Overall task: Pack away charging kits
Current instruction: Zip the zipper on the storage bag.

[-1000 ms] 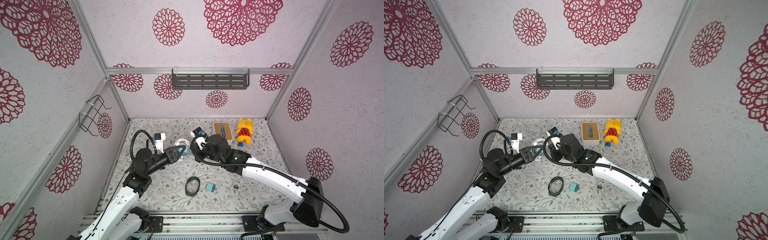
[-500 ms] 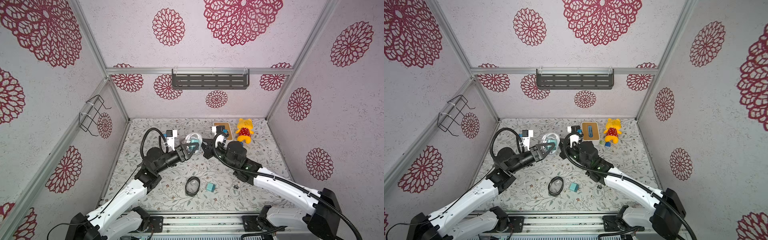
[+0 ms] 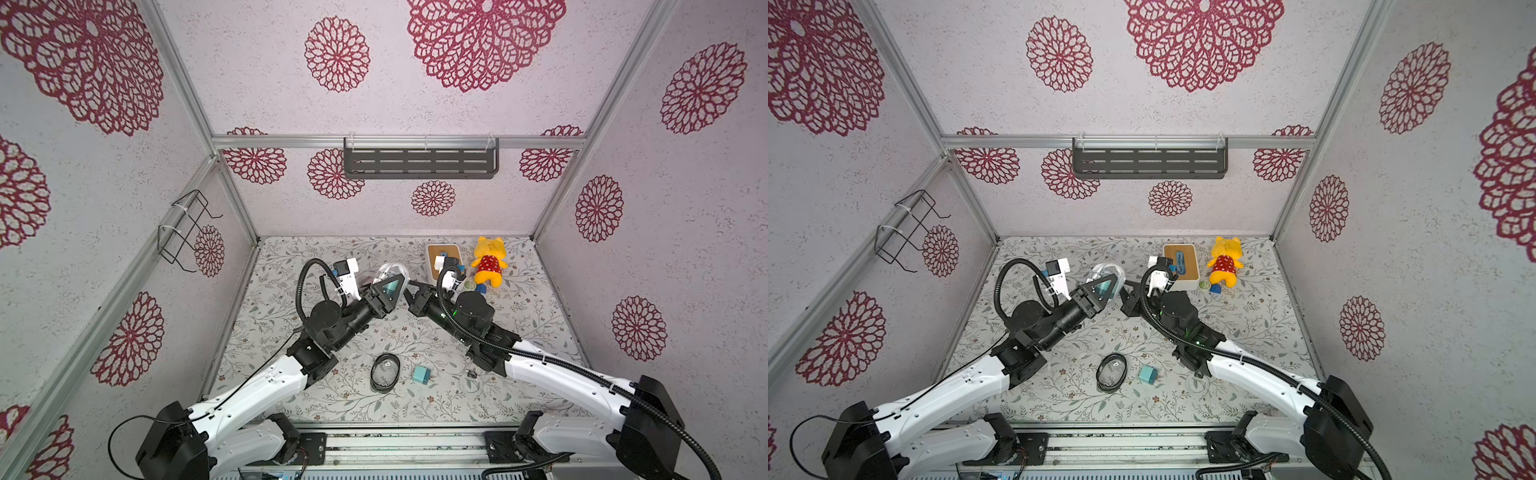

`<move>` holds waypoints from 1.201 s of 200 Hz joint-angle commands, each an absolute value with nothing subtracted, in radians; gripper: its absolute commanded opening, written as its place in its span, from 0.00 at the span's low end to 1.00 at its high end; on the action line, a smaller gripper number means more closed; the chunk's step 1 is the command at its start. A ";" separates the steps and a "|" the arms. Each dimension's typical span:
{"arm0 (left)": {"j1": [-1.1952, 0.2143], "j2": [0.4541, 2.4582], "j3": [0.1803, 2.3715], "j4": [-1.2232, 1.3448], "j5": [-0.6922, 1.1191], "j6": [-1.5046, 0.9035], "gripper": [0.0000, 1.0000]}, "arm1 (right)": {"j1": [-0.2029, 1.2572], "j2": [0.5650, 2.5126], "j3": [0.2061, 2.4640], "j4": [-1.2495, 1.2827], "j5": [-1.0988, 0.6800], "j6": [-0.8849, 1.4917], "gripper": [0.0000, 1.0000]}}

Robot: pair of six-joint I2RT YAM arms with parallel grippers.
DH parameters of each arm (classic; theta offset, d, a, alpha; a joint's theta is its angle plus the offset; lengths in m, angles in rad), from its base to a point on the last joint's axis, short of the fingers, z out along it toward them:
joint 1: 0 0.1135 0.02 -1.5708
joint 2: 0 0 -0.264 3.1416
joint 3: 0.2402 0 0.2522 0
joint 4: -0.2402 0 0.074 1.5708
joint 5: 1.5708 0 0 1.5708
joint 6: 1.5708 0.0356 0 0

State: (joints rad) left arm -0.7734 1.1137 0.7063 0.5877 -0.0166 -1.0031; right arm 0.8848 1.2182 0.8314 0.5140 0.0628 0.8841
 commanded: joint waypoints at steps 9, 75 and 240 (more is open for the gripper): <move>-0.816 1.145 0.716 0.683 -0.106 -0.960 0.65 | 0.891 1.181 0.830 0.594 0.101 0.999 0.00; -0.830 1.194 0.742 0.647 -0.163 -0.960 0.54 | 0.904 1.188 0.822 0.593 0.068 1.079 0.00; -0.830 0.992 1.024 -0.266 -0.001 -0.924 0.00 | 0.894 1.050 0.783 0.437 0.237 0.282 0.00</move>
